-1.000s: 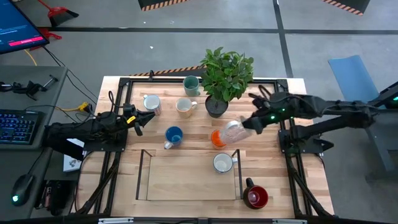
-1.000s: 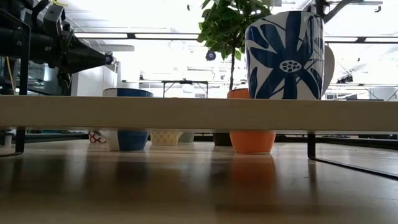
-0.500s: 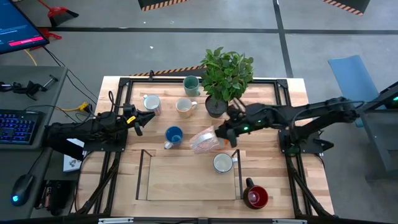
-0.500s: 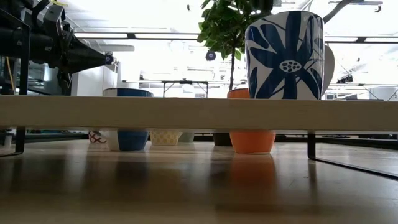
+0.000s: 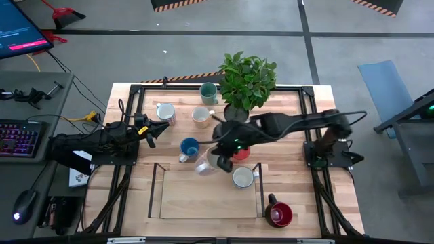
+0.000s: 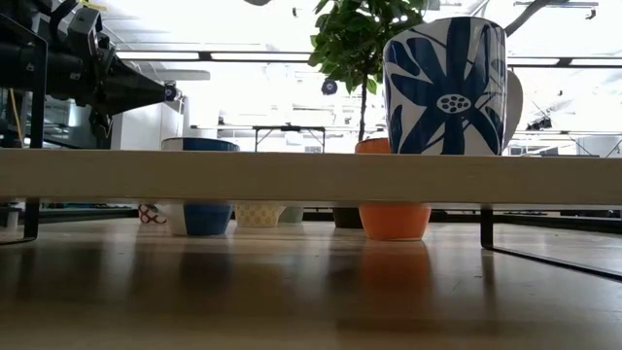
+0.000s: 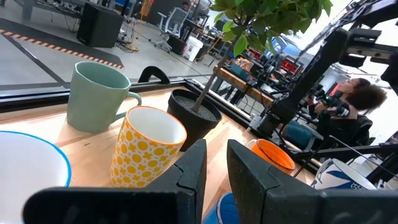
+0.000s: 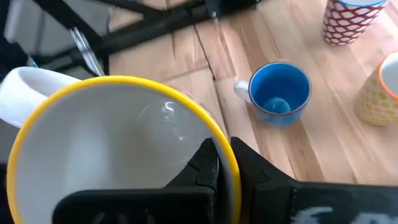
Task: Place coffee mugs
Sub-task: Put the white-orange pattern mug on the shelf
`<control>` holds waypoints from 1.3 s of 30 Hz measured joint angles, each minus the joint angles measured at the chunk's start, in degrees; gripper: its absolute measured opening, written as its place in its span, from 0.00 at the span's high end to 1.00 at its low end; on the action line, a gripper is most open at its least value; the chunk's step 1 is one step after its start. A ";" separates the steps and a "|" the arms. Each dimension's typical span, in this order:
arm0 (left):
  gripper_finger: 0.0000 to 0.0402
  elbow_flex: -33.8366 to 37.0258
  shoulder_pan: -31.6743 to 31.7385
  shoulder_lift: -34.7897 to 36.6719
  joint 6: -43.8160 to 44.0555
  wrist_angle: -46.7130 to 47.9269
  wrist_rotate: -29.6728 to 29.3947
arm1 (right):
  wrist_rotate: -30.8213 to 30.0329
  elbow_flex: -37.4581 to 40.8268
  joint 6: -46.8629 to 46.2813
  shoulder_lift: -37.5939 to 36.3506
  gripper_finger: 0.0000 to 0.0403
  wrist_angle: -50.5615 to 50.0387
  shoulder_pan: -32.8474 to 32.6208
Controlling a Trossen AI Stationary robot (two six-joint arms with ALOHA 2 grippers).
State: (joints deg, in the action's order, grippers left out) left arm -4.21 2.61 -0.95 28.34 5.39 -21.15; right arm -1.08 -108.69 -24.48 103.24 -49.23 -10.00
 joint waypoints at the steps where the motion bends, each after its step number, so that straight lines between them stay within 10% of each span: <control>1: 0.87 0.00 -0.02 0.00 0.00 0.00 0.00 | -0.27 -2.43 0.72 1.73 1.00 -1.93 -0.13; 13: 0.87 0.00 -0.01 0.00 0.00 -0.02 0.00 | -0.38 -14.98 5.50 16.46 1.00 -8.72 -2.01; 39: 0.87 -0.01 -0.02 0.00 0.10 0.85 0.00 | -6.47 -14.97 -1.20 21.42 1.00 -19.95 -7.51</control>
State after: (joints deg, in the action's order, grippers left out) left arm -4.22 2.59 -0.95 28.43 6.24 -21.15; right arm -7.54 -123.66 -25.69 124.66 -69.18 -17.51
